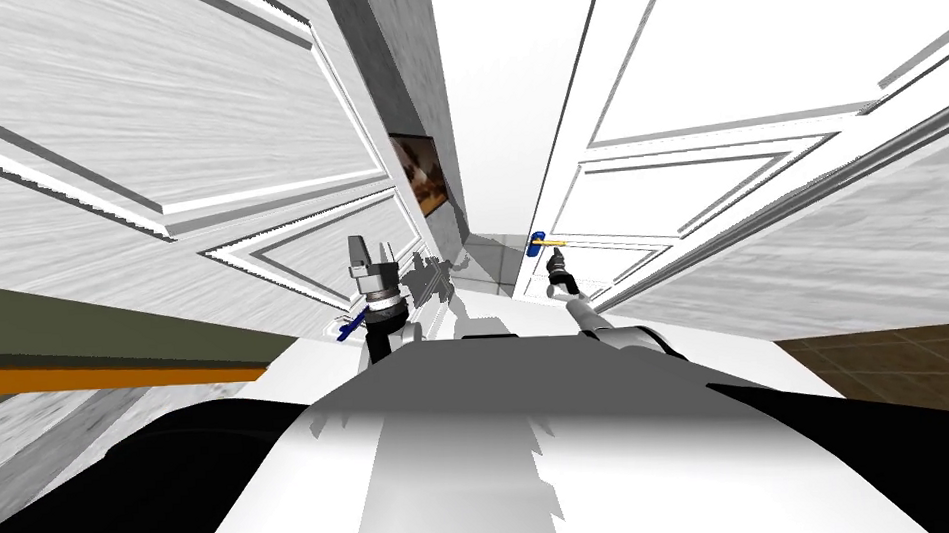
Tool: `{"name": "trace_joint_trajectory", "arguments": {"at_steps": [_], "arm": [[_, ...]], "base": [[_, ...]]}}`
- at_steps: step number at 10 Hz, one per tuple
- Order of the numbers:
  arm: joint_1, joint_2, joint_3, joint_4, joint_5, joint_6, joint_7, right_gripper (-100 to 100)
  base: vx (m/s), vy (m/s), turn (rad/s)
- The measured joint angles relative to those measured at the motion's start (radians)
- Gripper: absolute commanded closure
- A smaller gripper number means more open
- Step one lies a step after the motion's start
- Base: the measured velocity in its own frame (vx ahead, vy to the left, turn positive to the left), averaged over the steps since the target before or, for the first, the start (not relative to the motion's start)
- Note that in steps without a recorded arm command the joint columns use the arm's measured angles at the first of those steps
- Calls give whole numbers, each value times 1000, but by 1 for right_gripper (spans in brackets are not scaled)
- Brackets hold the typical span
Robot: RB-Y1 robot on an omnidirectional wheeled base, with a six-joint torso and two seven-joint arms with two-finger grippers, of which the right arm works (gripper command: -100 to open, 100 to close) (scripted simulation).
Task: Pull the door open
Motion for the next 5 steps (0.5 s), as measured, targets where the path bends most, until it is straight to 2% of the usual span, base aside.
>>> {"name": "trace_joint_trajectory", "arguments": {"at_steps": [1, 2, 4, 5], "arm": [[3, -7, -6, -3, -2, 4, -2, -100], [3, -17, -5, 16, -2, -6, -13, -100], [9, -50, -5, 48, -5, -29, -49, -100], [17, -56, -12, 50, -7, -34, -55, -100]], "base": [[167, -20, 98], [193, -44, 132], [215, -39, 142], [198, -32, 94]]}}
